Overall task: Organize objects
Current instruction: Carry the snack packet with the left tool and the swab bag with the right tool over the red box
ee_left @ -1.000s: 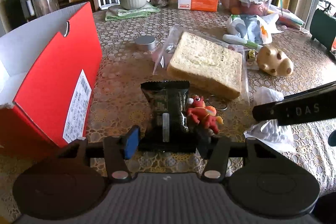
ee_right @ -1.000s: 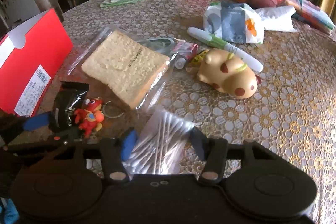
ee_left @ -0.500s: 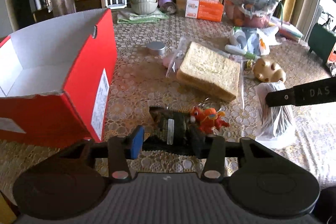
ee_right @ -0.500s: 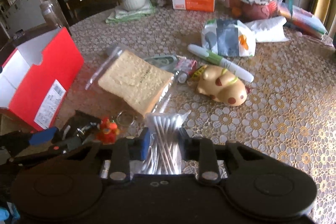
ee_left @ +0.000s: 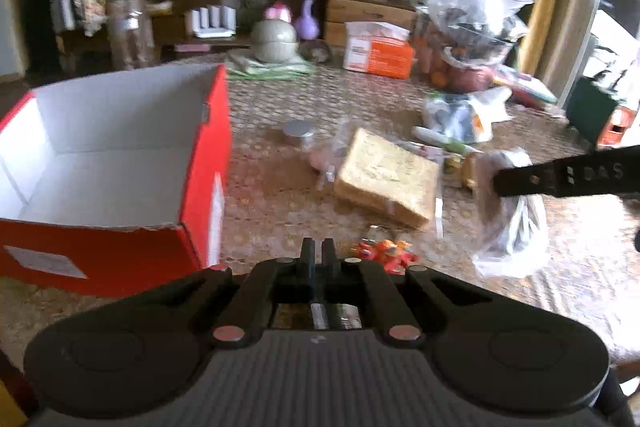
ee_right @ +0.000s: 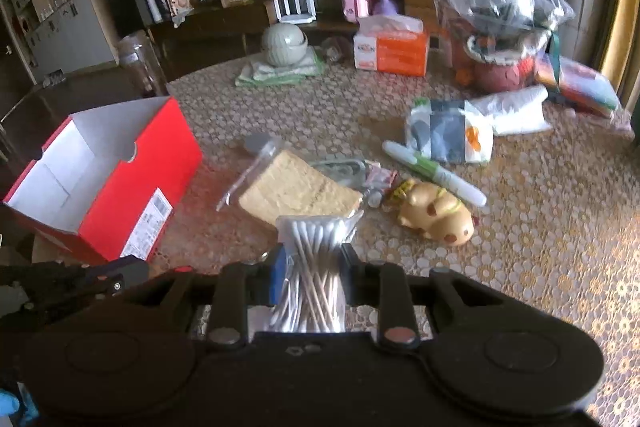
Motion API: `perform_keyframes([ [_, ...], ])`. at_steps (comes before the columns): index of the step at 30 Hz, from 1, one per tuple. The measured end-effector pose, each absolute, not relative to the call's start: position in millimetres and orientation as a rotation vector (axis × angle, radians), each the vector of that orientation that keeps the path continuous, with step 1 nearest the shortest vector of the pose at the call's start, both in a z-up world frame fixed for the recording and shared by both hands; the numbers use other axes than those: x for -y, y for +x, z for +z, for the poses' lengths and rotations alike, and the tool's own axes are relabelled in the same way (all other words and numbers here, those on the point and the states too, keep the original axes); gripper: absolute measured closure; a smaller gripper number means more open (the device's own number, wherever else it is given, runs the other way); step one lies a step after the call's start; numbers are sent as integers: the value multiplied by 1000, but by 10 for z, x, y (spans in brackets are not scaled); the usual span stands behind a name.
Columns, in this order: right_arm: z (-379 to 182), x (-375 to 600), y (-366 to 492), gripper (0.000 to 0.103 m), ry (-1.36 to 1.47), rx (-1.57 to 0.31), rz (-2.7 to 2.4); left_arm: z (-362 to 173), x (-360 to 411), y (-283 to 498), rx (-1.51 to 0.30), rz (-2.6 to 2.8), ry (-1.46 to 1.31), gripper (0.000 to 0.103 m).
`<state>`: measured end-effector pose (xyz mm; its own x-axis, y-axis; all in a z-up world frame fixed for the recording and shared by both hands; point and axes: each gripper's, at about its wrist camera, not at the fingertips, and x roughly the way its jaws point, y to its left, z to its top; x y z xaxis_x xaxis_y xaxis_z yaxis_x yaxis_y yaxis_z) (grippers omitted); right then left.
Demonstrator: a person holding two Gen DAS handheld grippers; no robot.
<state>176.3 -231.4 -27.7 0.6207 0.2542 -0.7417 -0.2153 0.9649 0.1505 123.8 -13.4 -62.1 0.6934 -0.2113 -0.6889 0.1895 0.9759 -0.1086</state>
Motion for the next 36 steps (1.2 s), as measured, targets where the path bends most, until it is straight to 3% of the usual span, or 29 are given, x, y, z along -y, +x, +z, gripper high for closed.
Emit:
perform_keyframes([
  [3,-273,2319,1744,76,51,-859,265,-662,112,1254,-809,-239,-47,96],
  [4,-277,2323,1734,76,52,-860,264,-691,117,1269,-832,-236,-46,86],
  [6,-287,2328,1713,76,51,-862,264,-743,125,1280,-853,-237,-46,54],
  [7,-291,2333,1706,76,52,-863,263,-759,133,1279,-852,-242,-49,26],
  [8,-293,2336,1700,76,52,-864,262,-780,144,1271,-848,-242,-50,19],
  [20,-349,2416,1712,75,67,-880,261,-1174,339,1480,-968,-161,50,20],
  [21,-355,2416,1718,75,67,-882,261,-1196,336,1497,-977,-158,48,22],
  [23,-362,2412,1724,75,67,-884,263,-1237,341,1523,-993,-159,50,47],
  [25,-364,2411,1731,75,68,-885,266,-1240,362,1508,-987,-161,74,55],
  [26,-366,2407,1734,75,69,-887,266,-1234,373,1501,-984,-169,80,64],
  [36,-272,2316,1740,75,68,-893,292,-999,309,1373,-948,-230,48,70],
])
